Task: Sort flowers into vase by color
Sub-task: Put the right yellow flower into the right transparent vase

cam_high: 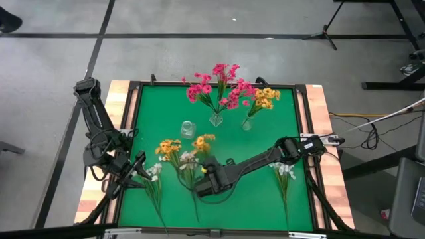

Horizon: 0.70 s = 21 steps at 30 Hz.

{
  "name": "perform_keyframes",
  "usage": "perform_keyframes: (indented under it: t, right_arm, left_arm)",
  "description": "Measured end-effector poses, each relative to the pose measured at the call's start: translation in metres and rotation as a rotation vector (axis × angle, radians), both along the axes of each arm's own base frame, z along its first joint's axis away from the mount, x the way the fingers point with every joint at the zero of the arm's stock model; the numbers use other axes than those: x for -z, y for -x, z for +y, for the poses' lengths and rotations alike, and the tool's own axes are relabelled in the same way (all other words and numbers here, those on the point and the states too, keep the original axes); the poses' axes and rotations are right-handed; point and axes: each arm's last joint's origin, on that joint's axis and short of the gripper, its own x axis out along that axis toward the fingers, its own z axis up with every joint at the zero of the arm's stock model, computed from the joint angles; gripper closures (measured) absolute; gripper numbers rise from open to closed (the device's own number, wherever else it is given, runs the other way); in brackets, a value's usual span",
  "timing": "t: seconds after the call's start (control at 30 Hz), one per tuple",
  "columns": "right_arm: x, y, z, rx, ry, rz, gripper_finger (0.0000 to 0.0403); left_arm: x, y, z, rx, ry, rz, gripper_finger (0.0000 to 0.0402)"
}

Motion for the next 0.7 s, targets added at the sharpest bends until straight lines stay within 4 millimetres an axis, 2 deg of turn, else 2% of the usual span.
perform_keyframes:
  t: [0.1, 0.2, 0.47, 0.7]
  right_arm:
    - [-0.008, 0.012, -0.001, 0.000, 0.051, 0.065, 0.0387]
    - [-0.030, 0.024, 0.002, -0.002, 0.107, 0.042, 0.0386]
    - [-0.097, 0.057, 0.014, -0.033, 0.338, -0.188, 0.0388]
    - [-0.158, 0.095, 0.006, -0.010, 0.669, -0.409, 0.0388]
  left_arm:
    - [0.000, 0.000, 0.000, -0.002, 0.000, 0.000, 0.0249]
    - [0.000, 0.000, 0.000, -0.002, 0.000, 0.000, 0.0249]
    - [0.000, 0.000, 0.000, -0.013, 0.000, 0.001, 0.0249]
    - [0.000, -0.001, 0.002, -0.081, 0.001, 0.004, 0.0249]
